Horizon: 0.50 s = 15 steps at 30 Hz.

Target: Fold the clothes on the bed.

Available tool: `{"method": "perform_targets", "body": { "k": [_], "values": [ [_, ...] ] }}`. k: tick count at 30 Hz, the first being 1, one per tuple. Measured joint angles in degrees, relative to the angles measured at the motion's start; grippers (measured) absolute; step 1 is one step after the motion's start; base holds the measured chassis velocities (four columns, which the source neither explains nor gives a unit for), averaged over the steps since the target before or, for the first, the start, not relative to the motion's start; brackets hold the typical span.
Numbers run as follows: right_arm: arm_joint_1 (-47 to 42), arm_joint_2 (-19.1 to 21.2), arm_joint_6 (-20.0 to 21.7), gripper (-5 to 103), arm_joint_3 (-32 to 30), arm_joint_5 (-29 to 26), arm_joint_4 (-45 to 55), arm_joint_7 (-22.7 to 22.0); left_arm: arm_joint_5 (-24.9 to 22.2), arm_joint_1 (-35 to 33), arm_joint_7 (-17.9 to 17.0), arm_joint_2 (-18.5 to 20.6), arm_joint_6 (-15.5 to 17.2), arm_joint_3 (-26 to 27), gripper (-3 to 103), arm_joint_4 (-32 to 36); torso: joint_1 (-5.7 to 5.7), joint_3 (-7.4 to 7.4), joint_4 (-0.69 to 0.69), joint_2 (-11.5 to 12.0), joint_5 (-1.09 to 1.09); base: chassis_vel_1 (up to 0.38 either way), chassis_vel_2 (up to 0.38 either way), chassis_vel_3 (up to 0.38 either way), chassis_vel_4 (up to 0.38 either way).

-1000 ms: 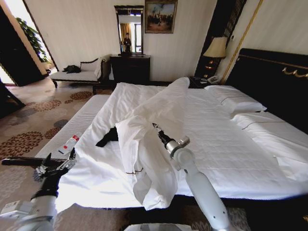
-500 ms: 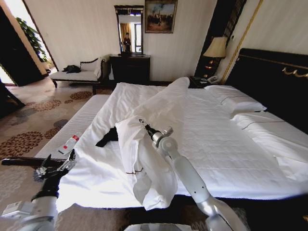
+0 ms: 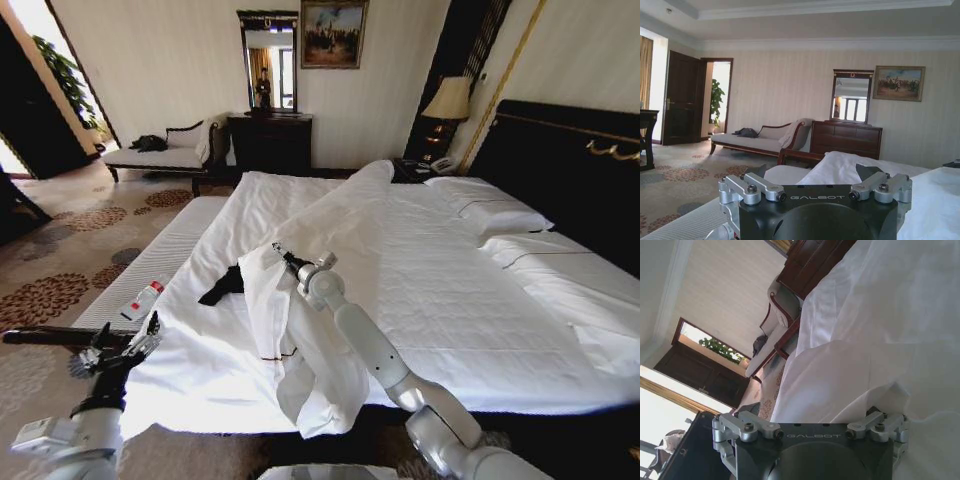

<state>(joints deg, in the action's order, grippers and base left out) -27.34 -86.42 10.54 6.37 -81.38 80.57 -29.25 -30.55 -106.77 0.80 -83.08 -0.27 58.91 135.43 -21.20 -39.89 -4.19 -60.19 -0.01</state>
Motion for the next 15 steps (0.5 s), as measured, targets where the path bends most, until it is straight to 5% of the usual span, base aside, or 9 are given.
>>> {"method": "perform_targets", "body": {
  "k": [12,15],
  "values": [
    [5.41,-3.73,0.04,103,2.23,3.46,-8.64,2.47,-0.14,0.65,-0.03,0.69,-0.41,-0.2,100,-1.15,0.0,0.0,0.01,0.0,0.0,0.0,0.0,0.0,0.0],
    [5.8,-3.78,-0.08,94,2.64,3.73,-9.3,2.94,-0.28,1.03,-0.06,0.87,-0.61,-0.12,100,-1.68,0.0,0.0,0.0,0.0,0.0,0.0,0.0,0.0,0.0]
  ]
}}
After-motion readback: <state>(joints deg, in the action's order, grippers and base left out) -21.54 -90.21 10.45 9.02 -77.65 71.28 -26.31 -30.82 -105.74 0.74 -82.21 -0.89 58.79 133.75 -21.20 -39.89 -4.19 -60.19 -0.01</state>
